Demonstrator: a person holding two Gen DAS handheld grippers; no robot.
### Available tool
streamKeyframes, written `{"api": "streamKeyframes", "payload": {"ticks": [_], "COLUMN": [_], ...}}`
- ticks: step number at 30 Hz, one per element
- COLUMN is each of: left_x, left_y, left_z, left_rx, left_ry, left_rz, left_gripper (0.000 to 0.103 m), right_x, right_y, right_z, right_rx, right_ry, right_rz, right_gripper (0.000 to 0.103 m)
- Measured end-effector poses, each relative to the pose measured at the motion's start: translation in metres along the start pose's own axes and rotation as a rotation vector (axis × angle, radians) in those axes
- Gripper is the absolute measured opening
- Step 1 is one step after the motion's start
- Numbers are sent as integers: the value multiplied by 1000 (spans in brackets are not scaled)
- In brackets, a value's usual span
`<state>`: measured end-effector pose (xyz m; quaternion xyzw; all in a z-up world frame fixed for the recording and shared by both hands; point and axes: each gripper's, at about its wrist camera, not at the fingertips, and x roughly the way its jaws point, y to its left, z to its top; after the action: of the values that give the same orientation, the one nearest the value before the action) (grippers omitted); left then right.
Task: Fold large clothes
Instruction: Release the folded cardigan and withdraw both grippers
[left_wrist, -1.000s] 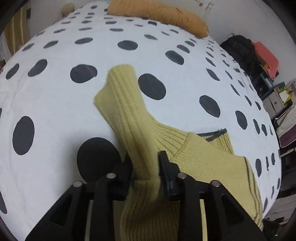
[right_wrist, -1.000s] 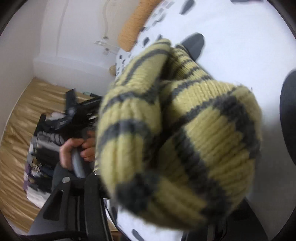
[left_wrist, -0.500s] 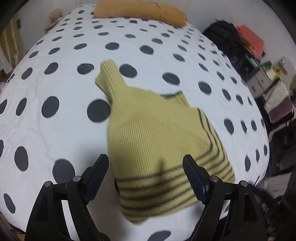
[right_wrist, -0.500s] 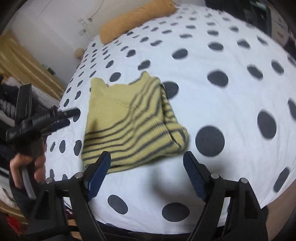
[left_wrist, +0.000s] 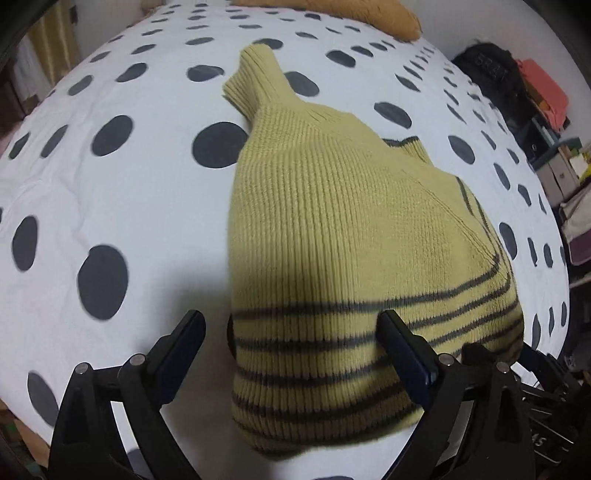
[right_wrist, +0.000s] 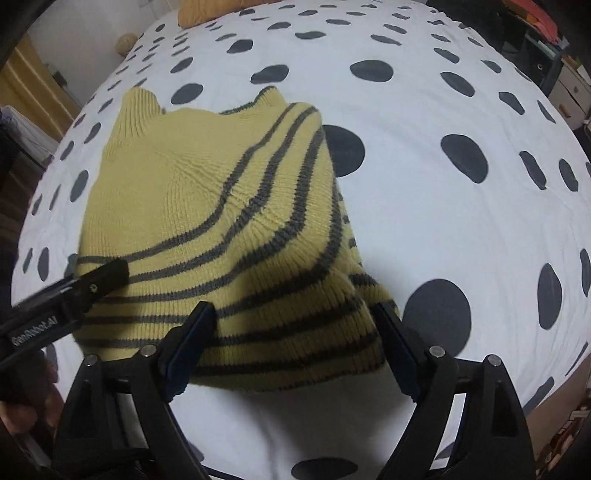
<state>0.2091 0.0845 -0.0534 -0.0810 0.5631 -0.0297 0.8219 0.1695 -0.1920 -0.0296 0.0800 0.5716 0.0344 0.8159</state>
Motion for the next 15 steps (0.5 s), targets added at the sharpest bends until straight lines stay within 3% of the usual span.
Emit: {"api": "streamKeyframes", "payload": {"ticks": [8,15], "left_x": [-75,-95], "left_y": [-6,-3], "left_z": [-70,-118], "left_rx": [12,-26], "left_ry": [-159,-187], "left_rz": [87,183], "left_gripper": [95,95], "right_x": [-78,-89], "right_y": [19,32], "right_z": [-47,-77], "right_rx": [-64,-90], "right_ry": [-122,-156], "right_rz": [-21,-40], "right_gripper": [86,87]}}
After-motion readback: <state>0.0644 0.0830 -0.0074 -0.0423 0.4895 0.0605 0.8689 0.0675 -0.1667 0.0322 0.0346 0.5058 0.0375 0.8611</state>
